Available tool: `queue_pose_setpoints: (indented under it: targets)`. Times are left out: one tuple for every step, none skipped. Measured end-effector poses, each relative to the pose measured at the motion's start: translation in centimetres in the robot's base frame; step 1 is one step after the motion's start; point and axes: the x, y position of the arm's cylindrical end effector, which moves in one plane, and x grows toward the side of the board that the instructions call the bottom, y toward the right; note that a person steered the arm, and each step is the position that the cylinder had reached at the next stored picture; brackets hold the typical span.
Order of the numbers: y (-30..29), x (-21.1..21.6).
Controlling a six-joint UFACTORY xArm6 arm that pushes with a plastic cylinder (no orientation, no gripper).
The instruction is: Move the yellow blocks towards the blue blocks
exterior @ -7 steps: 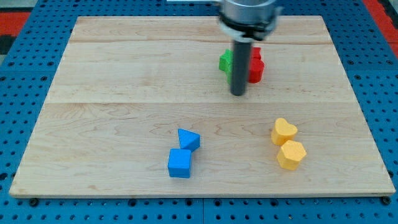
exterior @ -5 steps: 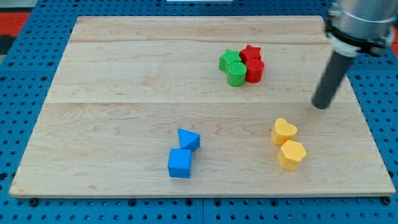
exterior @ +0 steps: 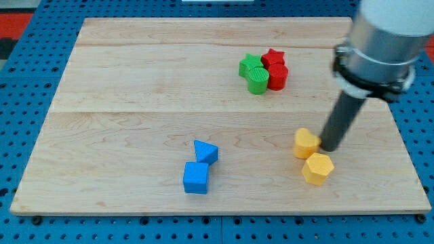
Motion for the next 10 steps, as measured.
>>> queue_pose_setpoints:
  targets:
    - [-2.8,-0.2]
    - [0.8,-1.6]
    - [8.0,-2.0]
    - [14.3,1.4]
    - [15.2,5.4]
    - [10.9,5.9]
    - [5.1,5.9]
    - [1.1,5.9]
    - [-1.2,5.7]
    - [-2.5,5.2]
